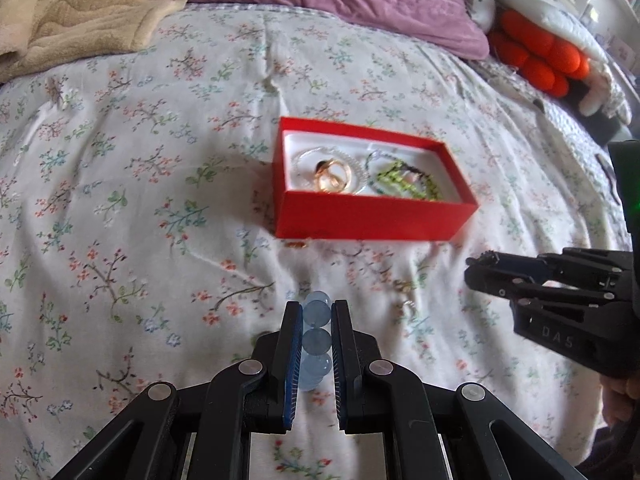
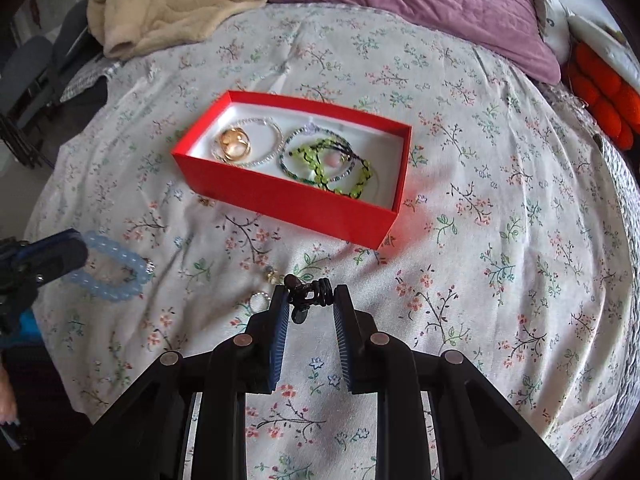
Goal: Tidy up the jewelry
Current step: 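Carry the light-blue bracelet and black charm over the red box with both grippers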
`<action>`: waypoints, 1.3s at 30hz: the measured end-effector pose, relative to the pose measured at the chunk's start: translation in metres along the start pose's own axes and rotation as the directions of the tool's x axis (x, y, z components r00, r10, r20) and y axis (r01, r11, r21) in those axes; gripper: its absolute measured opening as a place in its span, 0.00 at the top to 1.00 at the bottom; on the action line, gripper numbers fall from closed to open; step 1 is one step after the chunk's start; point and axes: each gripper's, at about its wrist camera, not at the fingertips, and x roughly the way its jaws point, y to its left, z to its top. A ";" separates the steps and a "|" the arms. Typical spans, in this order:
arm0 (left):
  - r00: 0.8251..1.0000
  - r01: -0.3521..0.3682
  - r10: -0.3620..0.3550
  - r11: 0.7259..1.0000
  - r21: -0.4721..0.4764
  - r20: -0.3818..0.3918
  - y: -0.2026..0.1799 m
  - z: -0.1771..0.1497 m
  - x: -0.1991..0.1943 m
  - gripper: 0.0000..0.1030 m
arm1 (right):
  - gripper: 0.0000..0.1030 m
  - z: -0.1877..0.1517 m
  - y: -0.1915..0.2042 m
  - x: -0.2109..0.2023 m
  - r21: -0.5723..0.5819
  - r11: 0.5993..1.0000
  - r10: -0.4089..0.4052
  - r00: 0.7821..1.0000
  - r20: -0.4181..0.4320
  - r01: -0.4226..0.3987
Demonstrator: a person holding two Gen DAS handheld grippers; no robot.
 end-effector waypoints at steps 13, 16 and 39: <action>1.000 0.026 -0.026 0.999 0.037 0.008 -0.028 0.026 0.001 0.92 | 0.76 0.012 -0.009 -0.028 0.032 0.998 0.044 0.998 0.038 -0.046; 0.999 0.031 -0.032 0.999 0.040 0.009 -0.031 0.035 0.002 0.92 | 0.76 0.016 -0.017 -0.030 0.050 0.997 0.049 0.998 0.043 -0.051; 0.990 0.144 -0.144 0.988 -0.049 0.007 -0.058 0.116 0.059 0.92 | 0.76 0.035 -0.061 -0.031 0.179 0.980 0.073 0.994 0.077 -0.085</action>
